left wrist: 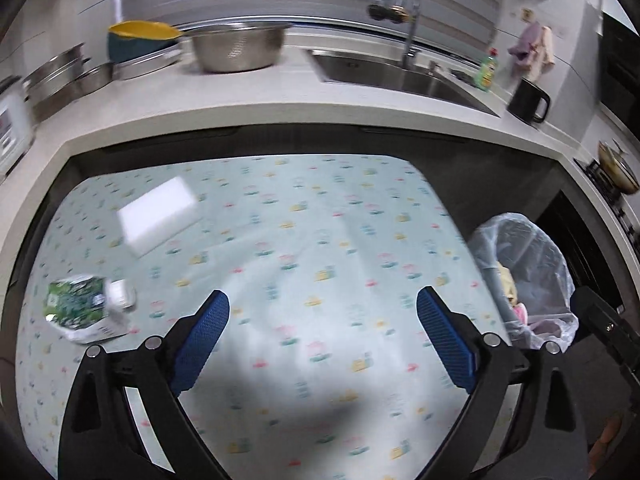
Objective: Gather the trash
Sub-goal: 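Move both tools back over the green milk carton and white sponge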
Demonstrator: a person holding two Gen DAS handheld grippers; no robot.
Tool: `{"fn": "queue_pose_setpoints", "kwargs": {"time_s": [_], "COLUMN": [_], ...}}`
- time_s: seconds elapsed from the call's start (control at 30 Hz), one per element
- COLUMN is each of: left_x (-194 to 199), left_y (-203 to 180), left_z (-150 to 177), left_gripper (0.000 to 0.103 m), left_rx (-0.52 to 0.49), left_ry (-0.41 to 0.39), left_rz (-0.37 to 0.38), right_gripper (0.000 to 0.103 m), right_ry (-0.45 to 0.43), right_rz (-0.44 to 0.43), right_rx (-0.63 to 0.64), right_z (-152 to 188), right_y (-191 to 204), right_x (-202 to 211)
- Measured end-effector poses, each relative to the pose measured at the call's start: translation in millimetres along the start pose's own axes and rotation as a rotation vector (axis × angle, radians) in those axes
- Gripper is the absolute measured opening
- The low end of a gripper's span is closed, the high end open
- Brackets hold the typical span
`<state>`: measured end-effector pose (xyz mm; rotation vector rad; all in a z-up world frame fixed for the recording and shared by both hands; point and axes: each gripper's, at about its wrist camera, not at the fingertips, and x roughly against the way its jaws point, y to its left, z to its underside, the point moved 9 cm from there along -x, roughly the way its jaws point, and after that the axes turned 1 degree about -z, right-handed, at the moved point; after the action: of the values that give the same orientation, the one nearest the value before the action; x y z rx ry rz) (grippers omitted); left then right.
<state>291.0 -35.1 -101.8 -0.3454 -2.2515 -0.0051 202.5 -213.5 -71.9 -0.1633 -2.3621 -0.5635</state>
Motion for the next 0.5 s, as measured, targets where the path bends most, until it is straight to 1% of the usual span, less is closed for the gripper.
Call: {"fn": "queue_pose_setpoints", "kwargs": {"time_s": [0.23, 0.33, 0.5], "left_x": [21.6, 29.5, 39.0], "left_y": [90.1, 129.3, 186.3], "left_z": [16.6, 25.3, 40.6], "left_gripper": [0.092, 0.093, 0.093], "left_rx": [0.106, 0.155, 0.236], "left_ry": [-0.004, 0.001, 0.011], "left_rz": [-0.101, -0.147, -0.204], "right_gripper": [0.043, 0.043, 0.043], "right_ry": [0.072, 0.111, 0.166], "right_rz": [-0.071, -0.111, -0.163], "right_rx": [0.075, 0.11, 0.16], "right_z": [30.7, 48.8, 74.0], "right_y": [70.4, 105.5, 155.3], "right_x": [-21.5, -35.7, -55.8]}}
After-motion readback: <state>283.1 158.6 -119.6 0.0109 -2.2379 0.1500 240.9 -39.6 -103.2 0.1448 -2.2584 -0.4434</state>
